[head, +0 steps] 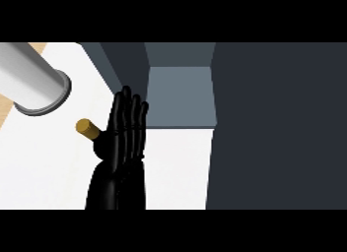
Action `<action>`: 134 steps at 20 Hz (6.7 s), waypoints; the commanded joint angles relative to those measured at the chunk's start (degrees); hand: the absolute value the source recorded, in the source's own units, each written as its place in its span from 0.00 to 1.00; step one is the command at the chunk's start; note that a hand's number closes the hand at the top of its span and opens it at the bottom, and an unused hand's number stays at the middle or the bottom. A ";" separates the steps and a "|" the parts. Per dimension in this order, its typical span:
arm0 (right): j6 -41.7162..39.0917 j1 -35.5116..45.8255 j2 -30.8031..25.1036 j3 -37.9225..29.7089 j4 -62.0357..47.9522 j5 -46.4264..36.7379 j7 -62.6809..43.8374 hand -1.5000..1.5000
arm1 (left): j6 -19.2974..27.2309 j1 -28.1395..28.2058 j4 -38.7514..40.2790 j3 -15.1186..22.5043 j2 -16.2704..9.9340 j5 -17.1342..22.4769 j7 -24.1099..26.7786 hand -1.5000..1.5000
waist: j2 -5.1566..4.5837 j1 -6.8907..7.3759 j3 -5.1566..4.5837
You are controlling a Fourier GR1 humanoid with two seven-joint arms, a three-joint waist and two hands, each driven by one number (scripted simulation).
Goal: Pick up the wine, place it into the cabinet and close the cabinet
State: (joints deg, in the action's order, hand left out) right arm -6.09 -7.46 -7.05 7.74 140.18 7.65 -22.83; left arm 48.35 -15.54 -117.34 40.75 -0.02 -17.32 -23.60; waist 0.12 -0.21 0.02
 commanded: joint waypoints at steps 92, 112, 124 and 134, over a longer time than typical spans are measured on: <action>2.41 9.72 2.73 -2.10 9.36 -0.80 -16.85 0.00 | -38.80 11.74 50.49 -43.42 -0.58 33.11 50.69 0.00 | -0.11 -0.25 -0.03; 2.25 11.26 2.35 -1.88 10.35 -1.81 -19.17 0.00 | -45.89 9.49 62.58 -45.02 -0.73 38.42 61.17 0.00 | -0.09 -0.13 -0.06; 0.23 8.43 1.39 -4.61 12.18 2.30 -18.19 0.00 | -52.66 5.39 68.68 -42.52 -4.94 36.80 63.01 1.00 | -0.06 -0.36 -0.03; 0.57 8.46 4.00 -2.79 6.97 -1.10 -13.50 0.00 | -59.91 11.30 61.46 -41.23 -13.11 33.68 61.72 1.00 | -0.05 0.10 -0.01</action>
State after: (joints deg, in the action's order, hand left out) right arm -4.78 4.92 -3.98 4.41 142.54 4.15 -37.42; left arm -9.94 -5.36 -55.07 0.21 -11.67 17.18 37.14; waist 0.12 -0.11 0.01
